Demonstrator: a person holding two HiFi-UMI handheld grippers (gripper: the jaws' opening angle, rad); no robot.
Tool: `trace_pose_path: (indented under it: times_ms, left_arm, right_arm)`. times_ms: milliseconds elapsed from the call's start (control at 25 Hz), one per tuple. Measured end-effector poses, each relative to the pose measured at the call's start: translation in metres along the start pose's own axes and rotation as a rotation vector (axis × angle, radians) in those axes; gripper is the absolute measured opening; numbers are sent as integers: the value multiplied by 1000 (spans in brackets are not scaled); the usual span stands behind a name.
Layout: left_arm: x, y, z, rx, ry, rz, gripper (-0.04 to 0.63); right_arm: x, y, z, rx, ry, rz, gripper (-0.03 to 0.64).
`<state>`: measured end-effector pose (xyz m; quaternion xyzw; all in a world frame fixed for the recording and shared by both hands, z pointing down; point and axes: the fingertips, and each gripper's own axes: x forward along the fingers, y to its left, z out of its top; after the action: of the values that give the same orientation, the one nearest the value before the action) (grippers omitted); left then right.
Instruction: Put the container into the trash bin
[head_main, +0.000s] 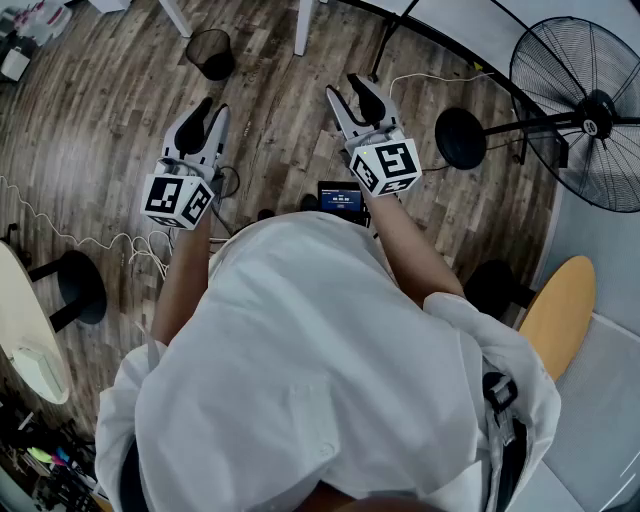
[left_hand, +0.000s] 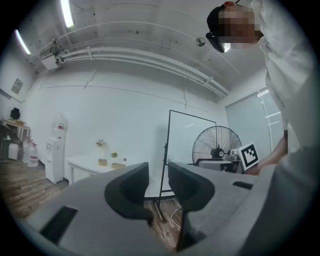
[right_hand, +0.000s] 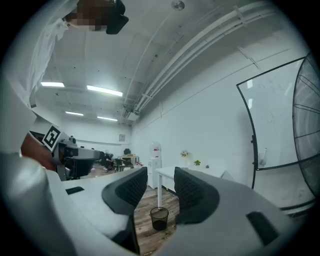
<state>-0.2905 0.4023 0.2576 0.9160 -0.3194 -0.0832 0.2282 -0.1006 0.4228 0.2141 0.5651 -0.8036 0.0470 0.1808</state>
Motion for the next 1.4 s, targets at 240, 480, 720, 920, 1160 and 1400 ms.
trace_pose_path:
  times_ms: [240,480,720,920,1160,1400]
  left_arm:
    - [10,-6,0,-3,4,-7,115]
    - [26,-14,-5,-12,17,-16,116]
    - [52,-28,-4,12,32,-32,115]
    - [73,-38,-9,23,44,-45,117]
    - [97,-46,-20,20,63,-49,118]
    - [117,-35,-29,-3,78,-38,120]
  right_arm:
    - [-3,-11,0,62,-32,5,227]
    - [-9,-29,-1,58,-25,-9,227]
    - [-14,-54,-3,71,-37,-14,227]
    - [-15,-74,-10,84,-34,-14,227]
    - [-22,-103,-24,110,-20,-24,227]
    - [-15,-127,-36,131,1,-44,225]
